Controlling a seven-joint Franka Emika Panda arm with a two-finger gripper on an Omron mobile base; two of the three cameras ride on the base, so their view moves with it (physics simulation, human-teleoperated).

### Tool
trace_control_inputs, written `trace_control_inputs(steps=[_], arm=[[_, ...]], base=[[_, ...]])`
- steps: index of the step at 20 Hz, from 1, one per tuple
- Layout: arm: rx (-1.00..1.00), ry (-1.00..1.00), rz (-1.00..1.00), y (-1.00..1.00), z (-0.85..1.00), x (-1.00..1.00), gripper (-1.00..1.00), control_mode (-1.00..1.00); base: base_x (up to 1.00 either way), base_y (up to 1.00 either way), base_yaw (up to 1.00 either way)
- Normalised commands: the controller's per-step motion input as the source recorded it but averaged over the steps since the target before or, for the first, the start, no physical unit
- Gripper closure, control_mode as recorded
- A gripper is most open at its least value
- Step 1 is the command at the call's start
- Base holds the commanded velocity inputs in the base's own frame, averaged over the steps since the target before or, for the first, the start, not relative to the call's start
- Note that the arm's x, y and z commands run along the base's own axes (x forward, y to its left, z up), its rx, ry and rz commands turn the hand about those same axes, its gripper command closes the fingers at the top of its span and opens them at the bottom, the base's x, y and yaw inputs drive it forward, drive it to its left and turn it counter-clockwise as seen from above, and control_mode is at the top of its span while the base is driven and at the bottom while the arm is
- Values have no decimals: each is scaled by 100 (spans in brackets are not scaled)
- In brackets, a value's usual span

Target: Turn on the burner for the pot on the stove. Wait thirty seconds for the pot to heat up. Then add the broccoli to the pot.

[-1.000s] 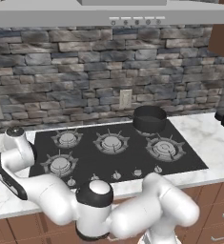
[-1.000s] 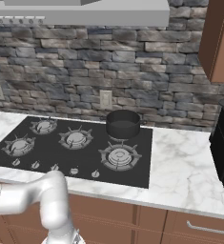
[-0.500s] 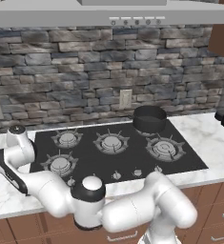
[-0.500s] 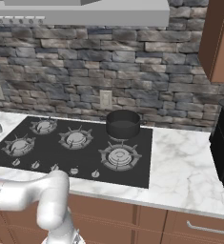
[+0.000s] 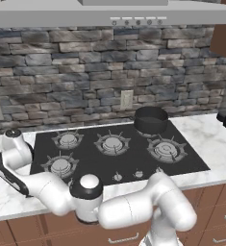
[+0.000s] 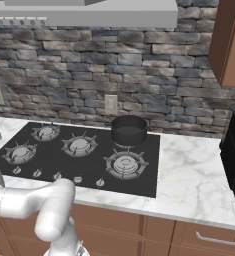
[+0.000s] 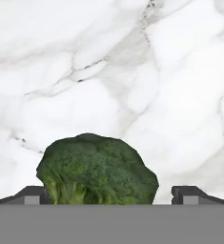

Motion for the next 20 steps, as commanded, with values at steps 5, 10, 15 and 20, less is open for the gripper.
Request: trace_control_inputs(steps=[5,10,15,20], arm=[[0,0,1,20,-44,0,100,-100],[0,1,0,3,-55,-2,100,-100],[0,-10,1,-28,-4,-9,100,-100],[0,-28,3,-57,18,1,100,-100]], base=[[0,0,0],[0,0,0],[0,0,0],[0,0,0]])
